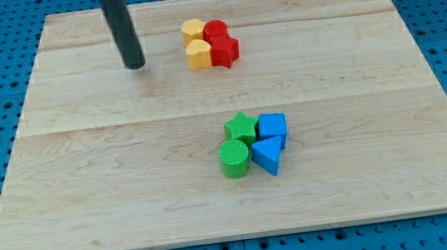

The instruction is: Move the red circle to the top right

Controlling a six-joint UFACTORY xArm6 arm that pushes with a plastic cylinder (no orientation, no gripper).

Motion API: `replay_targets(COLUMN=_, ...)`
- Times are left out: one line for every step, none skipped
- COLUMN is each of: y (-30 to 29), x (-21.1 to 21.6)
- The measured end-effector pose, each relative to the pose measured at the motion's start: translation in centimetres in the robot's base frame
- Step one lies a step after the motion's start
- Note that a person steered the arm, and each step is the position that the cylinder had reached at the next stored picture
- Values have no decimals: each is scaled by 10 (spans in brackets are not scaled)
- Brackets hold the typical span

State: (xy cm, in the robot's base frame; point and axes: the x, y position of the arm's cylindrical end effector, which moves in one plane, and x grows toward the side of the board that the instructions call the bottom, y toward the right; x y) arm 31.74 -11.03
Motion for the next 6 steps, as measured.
replay_targets(y=42, x=-22)
replay_targets(y=83, x=-19)
replay_targets(y=109, x=-12)
replay_targets(y=113, x=-30)
replay_targets(y=140, x=-44)
replay_targets(y=183, x=-44)
